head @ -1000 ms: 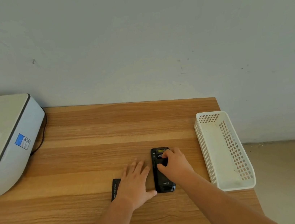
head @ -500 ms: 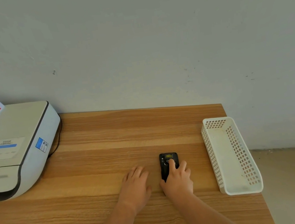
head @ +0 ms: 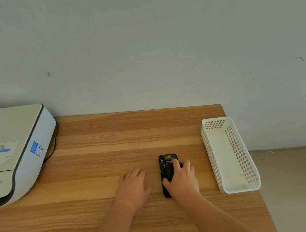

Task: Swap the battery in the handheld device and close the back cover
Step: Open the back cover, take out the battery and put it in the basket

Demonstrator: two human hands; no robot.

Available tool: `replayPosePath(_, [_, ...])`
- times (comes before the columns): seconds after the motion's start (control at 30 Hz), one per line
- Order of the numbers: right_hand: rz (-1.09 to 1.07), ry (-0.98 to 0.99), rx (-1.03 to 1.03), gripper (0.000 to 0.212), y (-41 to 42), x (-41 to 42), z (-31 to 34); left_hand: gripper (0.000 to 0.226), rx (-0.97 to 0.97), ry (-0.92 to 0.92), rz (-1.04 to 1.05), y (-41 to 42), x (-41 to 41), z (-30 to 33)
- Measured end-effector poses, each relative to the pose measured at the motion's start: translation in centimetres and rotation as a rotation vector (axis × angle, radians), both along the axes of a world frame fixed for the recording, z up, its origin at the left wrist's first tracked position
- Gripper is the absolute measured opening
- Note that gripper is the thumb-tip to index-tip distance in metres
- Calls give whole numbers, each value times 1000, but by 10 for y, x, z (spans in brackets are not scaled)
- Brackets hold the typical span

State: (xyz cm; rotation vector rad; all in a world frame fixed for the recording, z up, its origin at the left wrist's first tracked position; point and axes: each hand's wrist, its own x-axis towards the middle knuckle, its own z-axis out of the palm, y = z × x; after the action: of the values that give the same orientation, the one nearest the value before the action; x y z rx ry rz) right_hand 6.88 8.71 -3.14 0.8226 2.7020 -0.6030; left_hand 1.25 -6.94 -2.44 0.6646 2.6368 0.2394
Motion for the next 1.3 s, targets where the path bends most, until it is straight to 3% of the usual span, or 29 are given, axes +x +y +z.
replayPosePath(0.73, [-67,-115,-11,62,56,26,-8,52,-195,-89,29,31,-9,11])
replayPosePath(1.3, [-37,-136,-1,63,66,33,-22,56,-160,-108,19,35,-7,-6])
